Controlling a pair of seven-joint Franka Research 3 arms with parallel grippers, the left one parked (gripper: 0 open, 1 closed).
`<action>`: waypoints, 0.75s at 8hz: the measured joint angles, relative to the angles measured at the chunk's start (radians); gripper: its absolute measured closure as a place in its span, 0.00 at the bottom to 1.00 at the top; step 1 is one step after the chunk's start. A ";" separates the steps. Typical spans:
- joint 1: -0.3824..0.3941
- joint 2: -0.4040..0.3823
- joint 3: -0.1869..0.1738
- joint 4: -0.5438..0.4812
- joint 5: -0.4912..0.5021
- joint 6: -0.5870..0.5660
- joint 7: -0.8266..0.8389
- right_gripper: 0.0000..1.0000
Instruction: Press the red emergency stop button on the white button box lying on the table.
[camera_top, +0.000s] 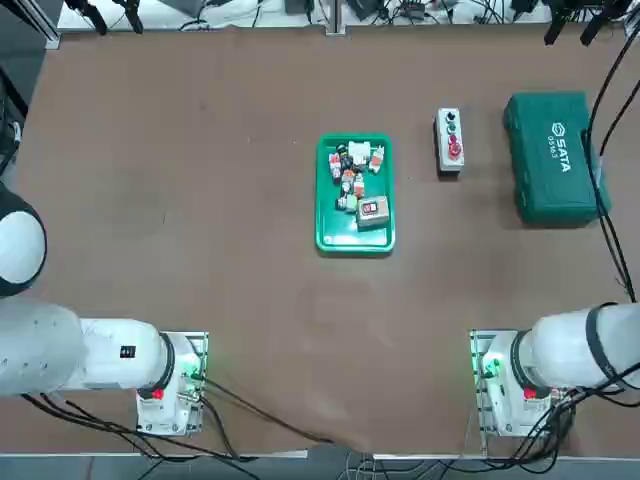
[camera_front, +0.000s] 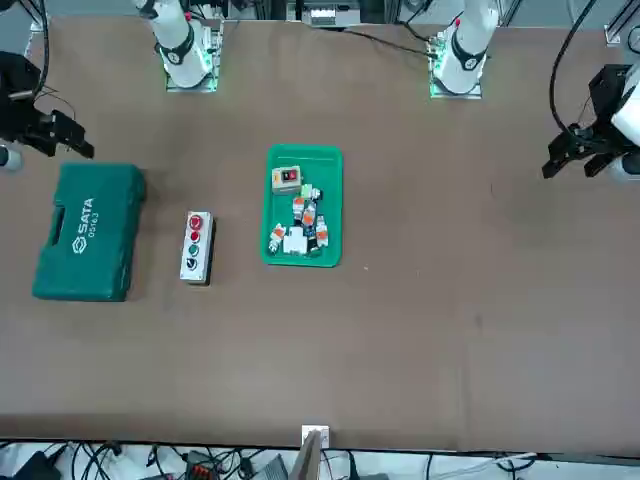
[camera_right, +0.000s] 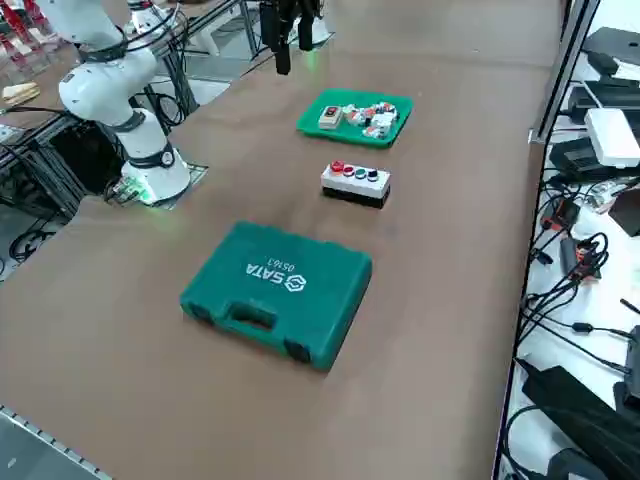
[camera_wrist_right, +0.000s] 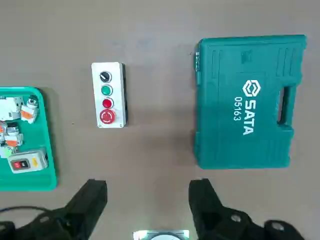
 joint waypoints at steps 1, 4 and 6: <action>0.001 0.000 0.000 0.000 0.000 0.000 0.000 0.00; 0.003 0.003 0.010 0.001 -0.001 0.000 -0.001 0.00; 0.003 0.007 0.010 0.002 -0.001 0.000 -0.001 0.00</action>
